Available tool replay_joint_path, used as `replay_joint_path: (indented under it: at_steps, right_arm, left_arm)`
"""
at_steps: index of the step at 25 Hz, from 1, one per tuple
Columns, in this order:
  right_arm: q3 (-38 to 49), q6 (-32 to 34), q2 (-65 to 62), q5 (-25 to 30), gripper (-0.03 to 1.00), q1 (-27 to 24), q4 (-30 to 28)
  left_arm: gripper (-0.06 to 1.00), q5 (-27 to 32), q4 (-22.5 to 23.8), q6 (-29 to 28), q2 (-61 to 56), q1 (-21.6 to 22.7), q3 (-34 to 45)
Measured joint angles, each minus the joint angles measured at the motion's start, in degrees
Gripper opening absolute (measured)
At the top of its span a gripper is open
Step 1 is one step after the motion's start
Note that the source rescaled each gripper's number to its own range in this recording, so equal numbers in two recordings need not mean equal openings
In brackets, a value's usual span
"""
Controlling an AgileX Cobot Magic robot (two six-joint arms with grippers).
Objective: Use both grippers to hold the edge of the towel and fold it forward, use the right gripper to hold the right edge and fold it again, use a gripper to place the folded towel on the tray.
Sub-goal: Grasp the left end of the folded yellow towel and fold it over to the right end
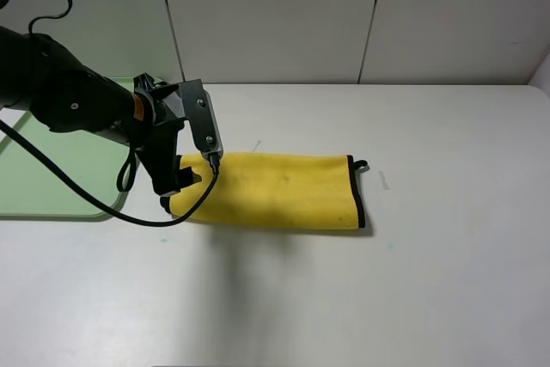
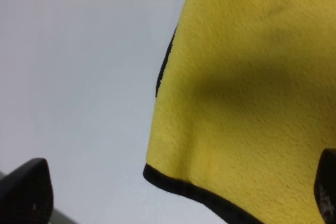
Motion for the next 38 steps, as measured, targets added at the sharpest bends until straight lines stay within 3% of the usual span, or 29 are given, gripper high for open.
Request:
replay_joint_path:
  at_steps: [3, 9, 15, 18, 23, 27, 32, 38]
  right_arm:
    - [0.0, 0.2, 0.0, 0.0, 1.00, -0.7, 0.0]
    - [0.0, 0.2, 0.0, -0.1, 1.00, -12.5, 0.1]
    - [0.0, 0.2, 0.0, -0.1, 1.00, -17.3, 0.1]
    - [0.0, 0.2, 0.0, -0.1, 1.00, -17.3, 0.2]
    - [0.0, 0.2, 0.0, -0.1, 1.00, -17.3, 0.2]
    - [0.0, 0.2, 0.0, -0.1, 1.00, -17.3, 0.2]
    - [0.0, 0.2, 0.0, -0.1, 1.00, -17.3, 0.2]
    - [0.0, 0.2, 0.0, -0.1, 1.00, -17.3, 0.2]
  left_arm:
    - [1.00, 0.0, 0.0, 0.0, 0.0, 0.0, 0.0]
    - [1.00, 0.0, 0.0, -1.3, 0.0, 0.0, 0.0]
    - [1.00, 0.0, 0.0, -3.0, 0.0, 0.0, 0.0]
    - [1.00, -0.3, 0.0, -10.1, 0.0, 0.0, 0.0]
    - [1.00, -0.4, 0.0, -34.3, 0.0, 0.0, 0.0]
    - [1.00, 1.3, 0.0, -47.4, 0.0, 0.0, 0.0]
    - [1.00, 1.4, -0.1, -54.6, 0.7, 0.0, 0.6]
    - [1.00, 0.9, -0.1, -55.7, 7.5, 0.0, 0.6]
